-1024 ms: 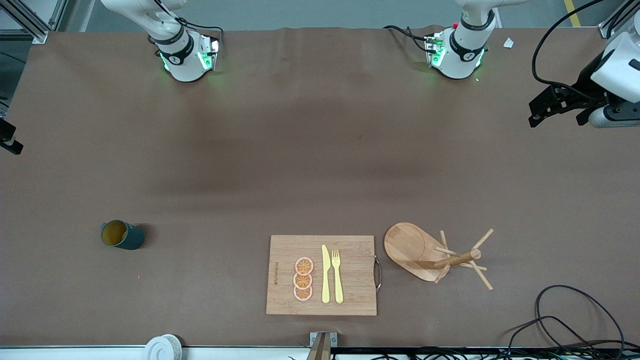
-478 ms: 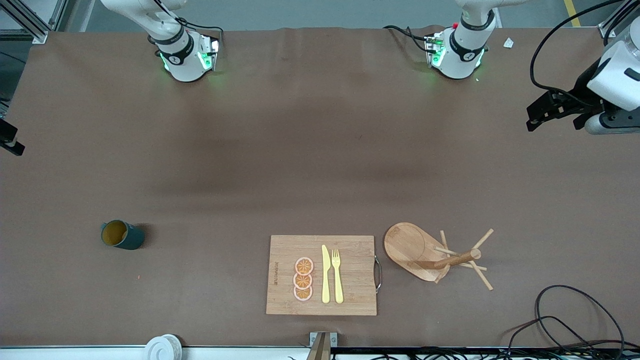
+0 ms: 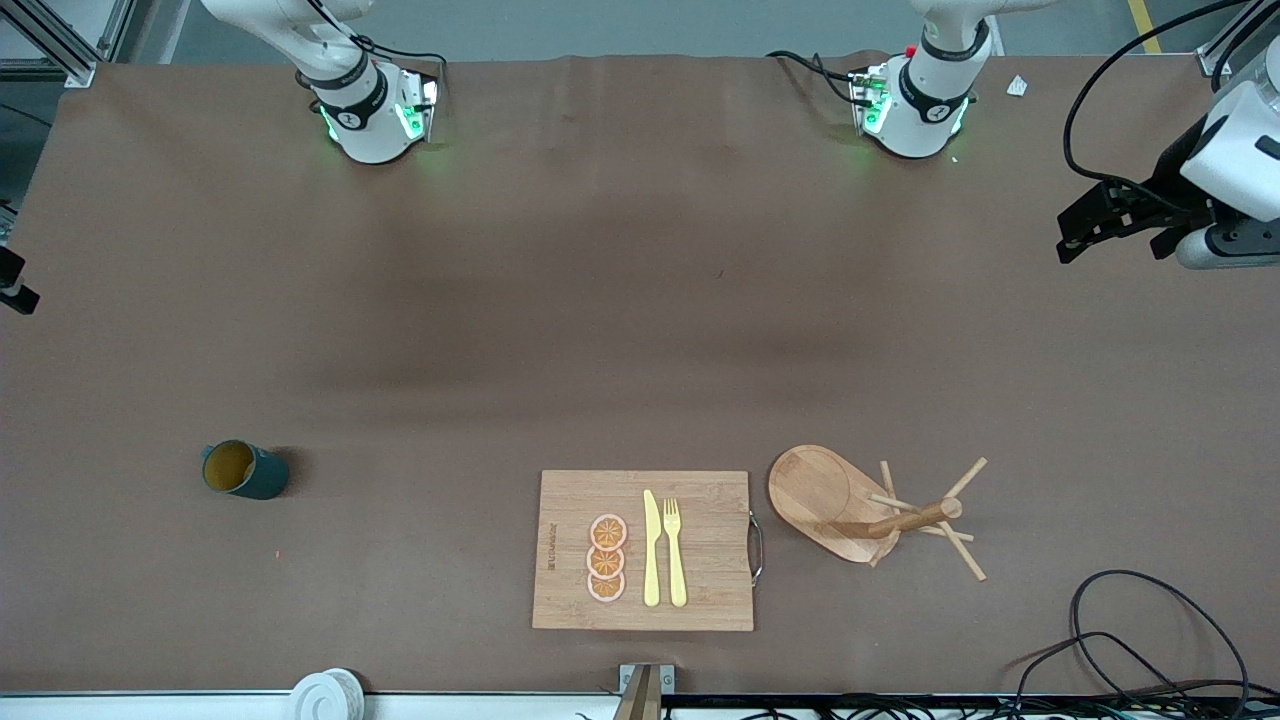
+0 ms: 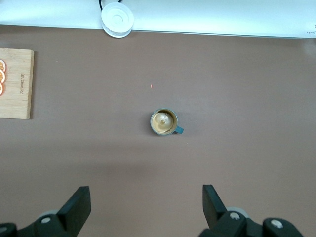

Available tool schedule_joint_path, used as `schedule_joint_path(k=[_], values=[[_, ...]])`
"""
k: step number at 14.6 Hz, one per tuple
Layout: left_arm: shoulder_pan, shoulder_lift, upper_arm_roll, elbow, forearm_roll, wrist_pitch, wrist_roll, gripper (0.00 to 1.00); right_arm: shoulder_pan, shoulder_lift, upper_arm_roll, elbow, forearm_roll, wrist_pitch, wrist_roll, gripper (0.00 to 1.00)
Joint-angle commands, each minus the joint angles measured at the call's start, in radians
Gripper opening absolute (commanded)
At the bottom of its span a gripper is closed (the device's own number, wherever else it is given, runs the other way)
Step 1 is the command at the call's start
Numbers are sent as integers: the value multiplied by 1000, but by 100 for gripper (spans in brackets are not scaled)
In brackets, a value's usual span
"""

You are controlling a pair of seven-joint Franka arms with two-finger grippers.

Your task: Pass cup and hang on rack

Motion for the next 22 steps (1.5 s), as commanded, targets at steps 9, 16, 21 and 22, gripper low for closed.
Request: schedule_joint_path(k=[9, 16, 21, 22], values=[[13, -19, -1, 8, -18, -11, 14, 100, -1, 29, 10, 17, -2, -11, 2, 100], [13, -23, -6, 5, -18, -21, 16, 100, -1, 34, 12, 11, 9, -6, 3, 100], [15, -22, -5, 8, -18, -21, 16, 100, 45, 235, 10, 1, 6, 70, 9, 100], [15, -20, -5, 11, -18, -21, 16, 100, 38, 273, 10, -8, 9, 96, 8, 100]])
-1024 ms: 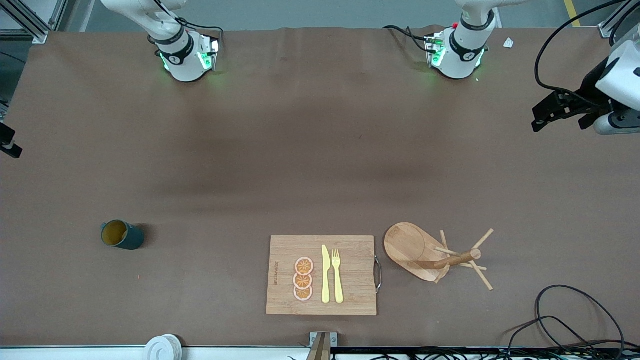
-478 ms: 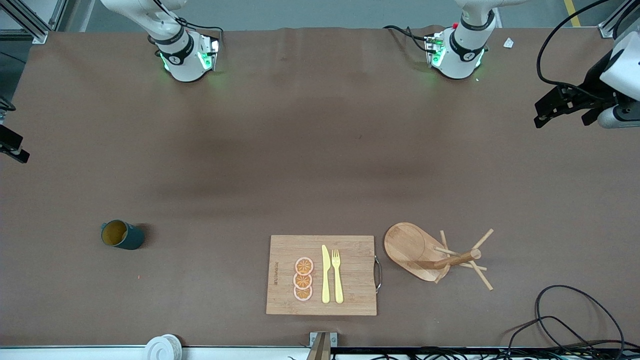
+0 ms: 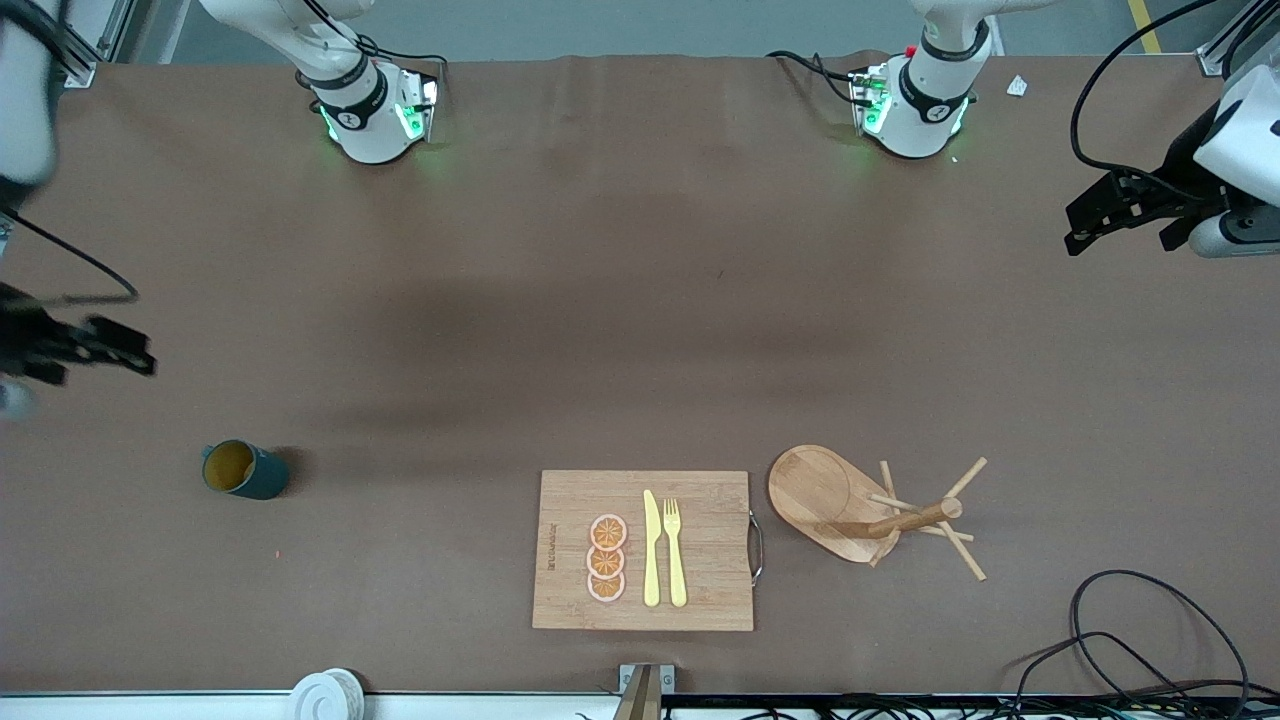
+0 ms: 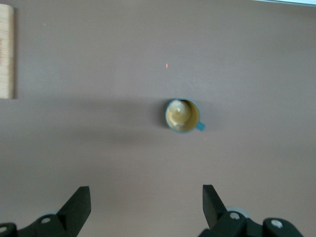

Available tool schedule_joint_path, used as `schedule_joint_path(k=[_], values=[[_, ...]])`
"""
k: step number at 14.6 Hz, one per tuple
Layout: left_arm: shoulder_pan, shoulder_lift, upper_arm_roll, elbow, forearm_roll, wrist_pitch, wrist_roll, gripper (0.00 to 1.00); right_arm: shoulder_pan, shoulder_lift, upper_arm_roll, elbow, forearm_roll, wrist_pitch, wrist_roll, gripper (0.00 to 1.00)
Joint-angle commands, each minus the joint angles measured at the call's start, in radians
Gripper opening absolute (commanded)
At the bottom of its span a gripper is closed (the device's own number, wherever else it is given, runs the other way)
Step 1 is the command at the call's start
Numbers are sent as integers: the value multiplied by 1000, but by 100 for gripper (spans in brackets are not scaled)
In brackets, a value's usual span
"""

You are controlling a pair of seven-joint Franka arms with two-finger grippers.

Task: Pass cup and hang on rack
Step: 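Lower the right gripper onto the teal mug and grasp it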

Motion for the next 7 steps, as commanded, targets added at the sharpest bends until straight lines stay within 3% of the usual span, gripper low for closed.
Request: schedule_joint_path(k=[1, 3, 7], values=[[8, -4, -3, 6, -18, -10, 13, 100, -27, 98, -3, 9, 11, 35, 0, 100], [6, -1, -1, 1, -18, -8, 10, 100, -29, 160, -3, 9, 6, 42, 8, 100], [5, 1, -3, 3, -18, -2, 9, 100, -44, 294, -3, -91, 22, 266, 99, 100]])
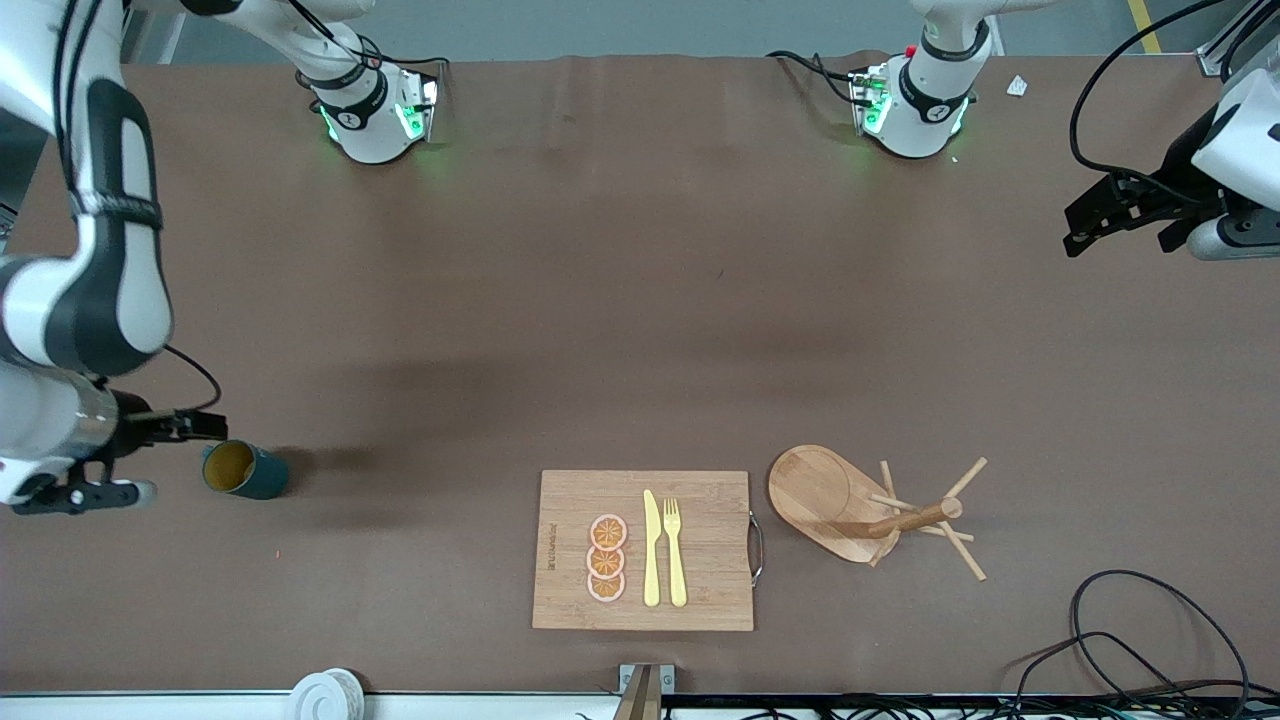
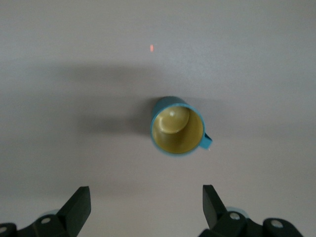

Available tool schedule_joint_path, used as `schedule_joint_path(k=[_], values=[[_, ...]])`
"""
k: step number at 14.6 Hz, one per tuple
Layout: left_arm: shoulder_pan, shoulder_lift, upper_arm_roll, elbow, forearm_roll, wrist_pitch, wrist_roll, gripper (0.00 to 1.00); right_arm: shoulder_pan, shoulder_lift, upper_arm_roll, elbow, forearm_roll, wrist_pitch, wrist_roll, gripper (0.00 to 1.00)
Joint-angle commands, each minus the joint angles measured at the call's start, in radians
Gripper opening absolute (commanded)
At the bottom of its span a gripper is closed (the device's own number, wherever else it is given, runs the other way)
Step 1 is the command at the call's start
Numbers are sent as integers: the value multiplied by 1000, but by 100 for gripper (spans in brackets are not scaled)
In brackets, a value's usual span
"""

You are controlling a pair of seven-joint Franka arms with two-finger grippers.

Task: Pass cup and hang on rack
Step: 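Lower the right gripper onto the teal mug and grasp it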

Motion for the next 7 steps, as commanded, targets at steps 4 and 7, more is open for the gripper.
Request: schedule_joint_path(k=[4, 7], values=[[3, -3, -3, 1, -18, -2, 10, 100, -13, 85, 4, -203, 48, 389, 54, 100], [3, -3, -4, 1, -18, -2, 10, 100, -18, 95, 4, -206, 48, 391, 22, 38]])
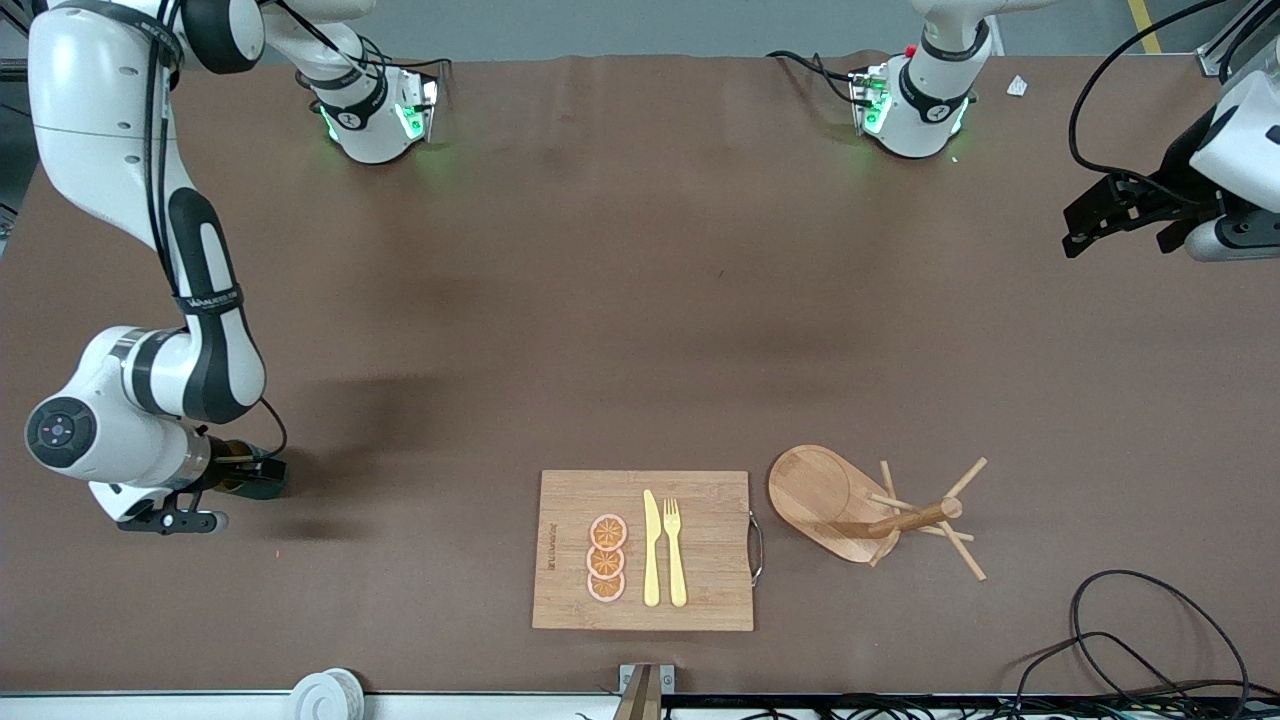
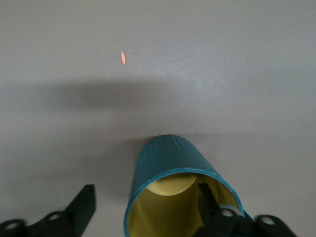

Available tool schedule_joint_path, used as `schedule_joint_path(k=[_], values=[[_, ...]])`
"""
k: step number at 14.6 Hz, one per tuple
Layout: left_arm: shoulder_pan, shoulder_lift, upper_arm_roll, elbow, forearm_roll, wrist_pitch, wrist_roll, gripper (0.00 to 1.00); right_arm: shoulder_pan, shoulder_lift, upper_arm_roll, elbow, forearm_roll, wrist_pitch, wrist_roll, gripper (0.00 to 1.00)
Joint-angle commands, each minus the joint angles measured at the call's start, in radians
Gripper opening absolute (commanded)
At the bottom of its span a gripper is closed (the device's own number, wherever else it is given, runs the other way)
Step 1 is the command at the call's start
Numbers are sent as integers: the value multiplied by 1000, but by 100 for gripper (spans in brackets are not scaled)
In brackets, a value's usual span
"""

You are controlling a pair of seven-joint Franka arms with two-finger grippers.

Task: Pass cup and hang on rack
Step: 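Lower the right gripper onto the teal mug and grasp it, then carry the teal mug with the right gripper toward the table middle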

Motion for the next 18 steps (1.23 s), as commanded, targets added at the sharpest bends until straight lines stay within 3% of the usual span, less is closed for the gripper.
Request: schedule_joint_path(k=[1, 2, 4, 8, 11, 14, 18], values=[[5, -4, -2, 2, -18, -2, 9, 100, -9, -30, 7, -21, 13, 0, -19, 20], [7, -4, -2, 2, -18, -4, 10, 100, -11, -30, 7, -15, 9, 0, -22, 10], [7, -4, -2, 3, -18, -2, 12, 100, -9, -31, 8, -10, 10, -1, -22, 0], [7, -4, -2, 6, -18, -2, 10, 100, 5, -37, 14, 2, 13, -18, -22, 0], [8, -2, -2, 6, -18, -1, 9, 100, 14, -36, 82, 143, 44, -205, 24, 0], [8, 1, 3, 6, -17, 5, 9, 100, 119, -39, 111, 218, 67, -329, 249, 0], [5, 14, 3, 6, -15, 19, -8, 100, 342, -39, 161, 255, 89, -336, 695, 0]])
